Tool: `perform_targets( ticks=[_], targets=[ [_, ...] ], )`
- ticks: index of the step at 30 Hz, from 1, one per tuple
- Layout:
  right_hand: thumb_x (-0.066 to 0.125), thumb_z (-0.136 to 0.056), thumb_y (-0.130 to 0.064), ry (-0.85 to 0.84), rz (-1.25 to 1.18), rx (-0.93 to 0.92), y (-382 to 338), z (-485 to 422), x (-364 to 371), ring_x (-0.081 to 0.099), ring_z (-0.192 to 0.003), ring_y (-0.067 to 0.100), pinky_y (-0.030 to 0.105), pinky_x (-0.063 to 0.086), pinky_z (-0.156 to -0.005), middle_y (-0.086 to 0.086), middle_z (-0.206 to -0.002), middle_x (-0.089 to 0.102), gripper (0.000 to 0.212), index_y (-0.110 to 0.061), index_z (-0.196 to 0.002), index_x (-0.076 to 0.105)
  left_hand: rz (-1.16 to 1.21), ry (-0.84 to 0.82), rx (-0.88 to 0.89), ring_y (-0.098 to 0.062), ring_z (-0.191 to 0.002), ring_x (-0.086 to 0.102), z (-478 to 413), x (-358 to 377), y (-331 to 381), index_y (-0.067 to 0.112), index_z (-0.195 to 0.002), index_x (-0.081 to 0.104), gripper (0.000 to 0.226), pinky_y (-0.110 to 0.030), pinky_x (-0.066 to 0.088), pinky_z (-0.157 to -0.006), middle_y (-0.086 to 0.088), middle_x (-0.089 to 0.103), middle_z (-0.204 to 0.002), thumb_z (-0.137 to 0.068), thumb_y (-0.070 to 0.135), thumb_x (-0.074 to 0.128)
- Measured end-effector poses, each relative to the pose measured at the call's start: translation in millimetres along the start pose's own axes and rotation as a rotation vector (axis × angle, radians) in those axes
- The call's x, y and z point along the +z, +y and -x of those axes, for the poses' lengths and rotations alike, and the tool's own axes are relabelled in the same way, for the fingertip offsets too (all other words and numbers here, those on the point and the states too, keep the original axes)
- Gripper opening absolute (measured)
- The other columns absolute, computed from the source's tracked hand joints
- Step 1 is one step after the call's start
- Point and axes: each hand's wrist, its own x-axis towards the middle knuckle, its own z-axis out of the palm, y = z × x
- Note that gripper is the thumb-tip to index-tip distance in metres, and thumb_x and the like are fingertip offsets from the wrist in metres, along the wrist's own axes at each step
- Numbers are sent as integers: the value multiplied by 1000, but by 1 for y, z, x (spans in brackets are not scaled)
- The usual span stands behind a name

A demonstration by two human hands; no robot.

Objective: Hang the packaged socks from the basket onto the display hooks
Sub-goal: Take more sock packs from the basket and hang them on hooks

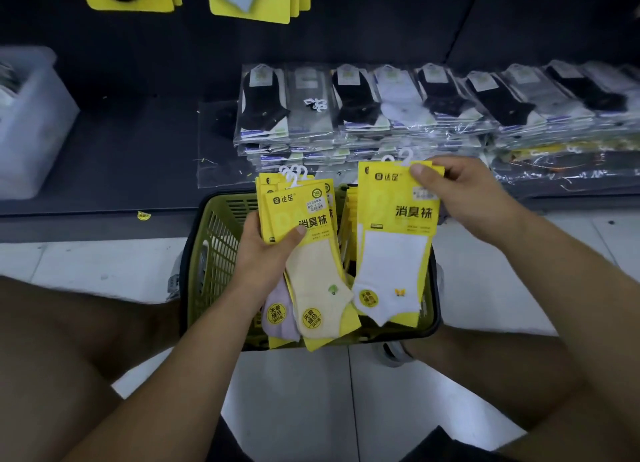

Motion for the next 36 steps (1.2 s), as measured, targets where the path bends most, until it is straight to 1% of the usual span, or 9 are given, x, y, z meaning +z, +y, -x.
perform_targets(
  ticks=[6,9,11,13,21,26,29,32,36],
  targets=[
    [58,-100,-34,-98,-123,50,-22,2,14,69,-59,4,16,52,-48,-11,-67,72,32,-31,-75,78,-56,-82,52,9,-86,73,8,5,9,38,-109,58,37,-10,56,-65,31,76,-93,-90,22,86],
    [58,-99,-39,-143,-98,100,-24,5,32,74,-85,26,46,63,-74,19,-98,75,34,-10,-95,74,-81,-109,75,10,-86,73,12,8,12,37,-110,57,34,-10,55,-66,29,77,-94,-92,24,84],
    [59,-98,-42,-142,-57,133,-22,9,46,66,-98,49,66,49,-90,40,-118,55,53,11,-107,59,-100,-132,74,7,-91,73,13,10,14,35,-112,58,31,-17,58,-74,21,77,-99,-94,26,81],
    [59,-98,-43,-135,-29,156,-20,11,54,66,-95,46,69,44,-95,41,-121,51,56,11,-107,58,-116,-167,78,-1,-103,72,15,11,16,33,-120,57,34,-26,59,-83,17,74,-112,-95,26,79],
    [60,-98,-38,-137,-221,237,-18,5,42,74,-97,22,37,58,-85,7,-103,77,30,-12,-100,73,-203,-122,156,19,-91,66,10,5,22,31,-125,53,37,-4,52,-74,39,71,-98,-97,21,77],
    [58,-100,-33,-72,-174,226,-9,8,66,70,-76,14,33,59,-67,10,-88,76,33,-2,-97,70,-39,-176,3,-6,-106,74,16,14,24,26,-127,63,26,-30,59,-92,12,79,-113,-103,33,67],
    [60,-99,-36,-5,-45,163,-6,8,71,52,-59,7,24,46,-56,-3,-66,59,42,5,-93,60,49,-181,-83,9,-88,74,20,14,26,39,-111,66,17,-13,57,-72,29,79,-97,-101,51,60],
    [64,-96,-36,29,24,114,1,8,75,39,-44,1,16,35,-44,-18,-47,43,37,-6,-75,57,41,-258,-118,-7,-101,78,24,21,27,25,-133,61,56,-23,63,-79,8,79,-120,-83,42,80],
    [69,-92,-41,42,-96,182,11,6,78,59,-62,13,25,48,-48,-5,-72,63,29,-12,-88,66,-2,-194,-136,-19,-105,78,24,22,17,18,-137,59,65,-40,65,-89,1,78,-122,-81,17,91]
  ],
)
